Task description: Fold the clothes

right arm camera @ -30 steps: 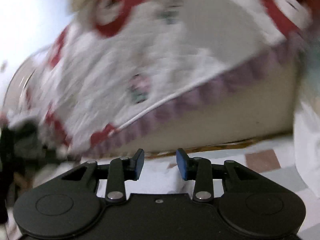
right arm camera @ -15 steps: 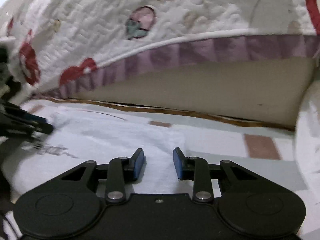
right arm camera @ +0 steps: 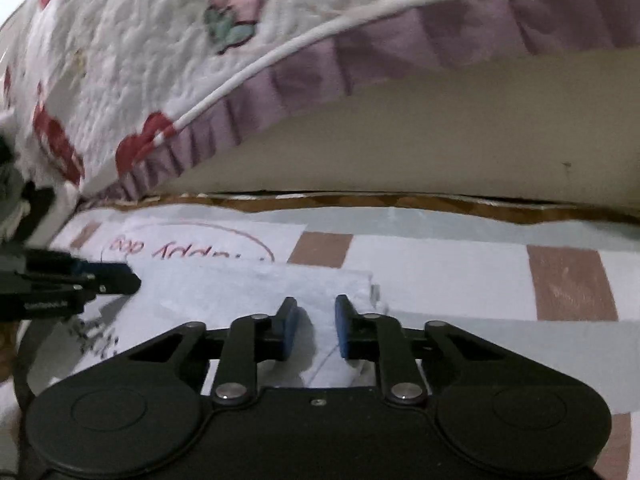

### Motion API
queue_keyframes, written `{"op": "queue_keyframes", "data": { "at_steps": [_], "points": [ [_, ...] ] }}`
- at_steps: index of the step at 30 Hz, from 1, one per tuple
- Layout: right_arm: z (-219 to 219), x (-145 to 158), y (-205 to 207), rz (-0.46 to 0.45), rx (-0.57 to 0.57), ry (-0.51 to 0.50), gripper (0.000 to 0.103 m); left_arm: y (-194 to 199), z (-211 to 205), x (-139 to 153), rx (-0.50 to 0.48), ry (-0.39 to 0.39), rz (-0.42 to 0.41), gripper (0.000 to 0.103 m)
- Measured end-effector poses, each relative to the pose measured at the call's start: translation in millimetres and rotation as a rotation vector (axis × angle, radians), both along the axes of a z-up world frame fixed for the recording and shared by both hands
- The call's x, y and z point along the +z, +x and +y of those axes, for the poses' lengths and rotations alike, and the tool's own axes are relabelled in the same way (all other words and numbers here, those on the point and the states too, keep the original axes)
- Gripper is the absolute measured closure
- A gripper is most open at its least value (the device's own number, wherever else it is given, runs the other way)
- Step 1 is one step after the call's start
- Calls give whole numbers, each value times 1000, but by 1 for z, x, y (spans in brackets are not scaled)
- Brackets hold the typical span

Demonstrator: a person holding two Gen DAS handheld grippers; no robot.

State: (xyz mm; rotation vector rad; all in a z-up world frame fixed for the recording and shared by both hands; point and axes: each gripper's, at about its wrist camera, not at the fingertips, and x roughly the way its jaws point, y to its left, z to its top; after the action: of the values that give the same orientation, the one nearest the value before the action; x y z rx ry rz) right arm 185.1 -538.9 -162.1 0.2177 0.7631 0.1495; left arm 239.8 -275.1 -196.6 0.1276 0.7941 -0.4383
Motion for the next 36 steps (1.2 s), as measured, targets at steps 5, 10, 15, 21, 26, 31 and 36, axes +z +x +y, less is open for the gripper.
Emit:
{"op": "queue_keyframes", "data": {
  "at_steps": [5,10,15,21,26,31,36],
  "points": [
    [-16,7,-18,-30,-87,62,73,9,3,3,33,-22,52,80],
    [-47,36,-99,-83,-398,342,50,-5,32,22,203,-164,0,65],
    [-41,19,-160,-53,-481,630,43,-19,68,26,251,-322,93,60],
    [-15,-14,-167,108,-580,759,42,-46,103,16,259,-406,182,58],
    [5,-12,-156,131,-584,777,40,-62,110,9,164,-384,176,57],
    [6,-25,-152,154,-714,855,40,-85,123,13,133,-358,218,57],
    [15,-21,-145,98,-746,775,37,-86,147,8,177,-377,246,57]
  ]
}}
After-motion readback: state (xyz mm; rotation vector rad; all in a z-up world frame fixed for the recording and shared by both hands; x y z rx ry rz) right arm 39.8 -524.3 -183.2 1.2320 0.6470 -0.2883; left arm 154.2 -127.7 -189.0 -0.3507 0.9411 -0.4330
